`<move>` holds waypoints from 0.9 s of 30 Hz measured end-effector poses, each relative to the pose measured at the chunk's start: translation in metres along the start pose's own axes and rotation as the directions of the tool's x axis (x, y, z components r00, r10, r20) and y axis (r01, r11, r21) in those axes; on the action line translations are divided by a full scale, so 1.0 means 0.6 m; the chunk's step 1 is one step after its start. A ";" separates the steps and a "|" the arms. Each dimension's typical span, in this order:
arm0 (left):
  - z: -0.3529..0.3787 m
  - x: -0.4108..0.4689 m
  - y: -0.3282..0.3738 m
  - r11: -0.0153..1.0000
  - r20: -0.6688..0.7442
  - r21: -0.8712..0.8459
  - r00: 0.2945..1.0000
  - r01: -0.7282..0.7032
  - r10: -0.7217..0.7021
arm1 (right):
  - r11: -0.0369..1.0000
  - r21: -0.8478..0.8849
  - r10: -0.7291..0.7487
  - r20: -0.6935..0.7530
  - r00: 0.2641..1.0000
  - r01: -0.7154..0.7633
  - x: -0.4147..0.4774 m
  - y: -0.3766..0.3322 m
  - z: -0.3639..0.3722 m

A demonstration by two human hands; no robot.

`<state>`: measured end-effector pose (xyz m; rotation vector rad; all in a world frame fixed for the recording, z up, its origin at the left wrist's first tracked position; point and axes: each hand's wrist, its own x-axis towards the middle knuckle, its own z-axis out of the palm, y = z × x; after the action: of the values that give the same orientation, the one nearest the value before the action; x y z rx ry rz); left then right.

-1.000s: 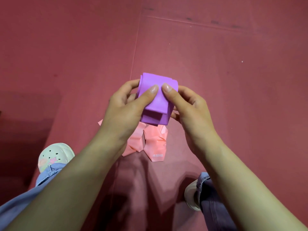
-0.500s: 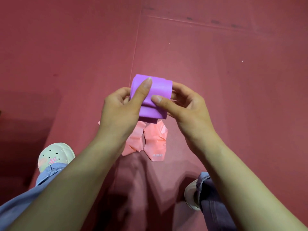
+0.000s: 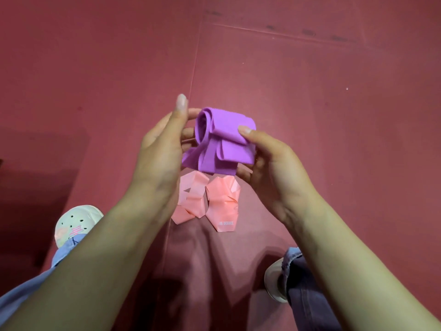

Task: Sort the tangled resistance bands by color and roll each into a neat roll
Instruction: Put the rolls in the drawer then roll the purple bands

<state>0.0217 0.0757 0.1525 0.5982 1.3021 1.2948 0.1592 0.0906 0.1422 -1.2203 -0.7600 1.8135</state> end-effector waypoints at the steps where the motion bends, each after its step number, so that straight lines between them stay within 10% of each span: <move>1: 0.000 -0.001 0.001 1.000 0.004 -0.008 1.000 -0.008 0.008 | 0.998 0.062 0.027 0.025 0.999 -0.028 0.000 0.000 0.002; 11: -0.002 -0.007 -0.005 0.956 0.292 0.286 0.944 0.069 -0.155 | 0.919 0.355 0.115 0.181 0.977 -0.174 -0.008 -0.010 0.005; 19: -0.001 -0.009 -0.012 0.989 0.297 0.137 0.950 0.055 -0.094 | 0.923 0.324 0.156 0.177 0.972 -0.207 0.000 -0.005 0.003; 23: -0.006 -0.002 -0.014 0.980 0.168 0.198 0.985 0.001 -0.035 | 0.979 -0.020 0.202 0.057 0.978 -0.202 0.003 0.002 -0.004; 27: -0.014 0.002 -0.016 0.959 0.043 0.283 0.999 0.015 -0.029 | 0.941 -0.337 -0.065 -0.121 0.991 0.021 0.001 0.008 -0.006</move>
<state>0.0172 0.0713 0.1413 0.8063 1.4627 1.0767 0.1609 0.0893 0.1369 -1.5116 -1.0415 1.5919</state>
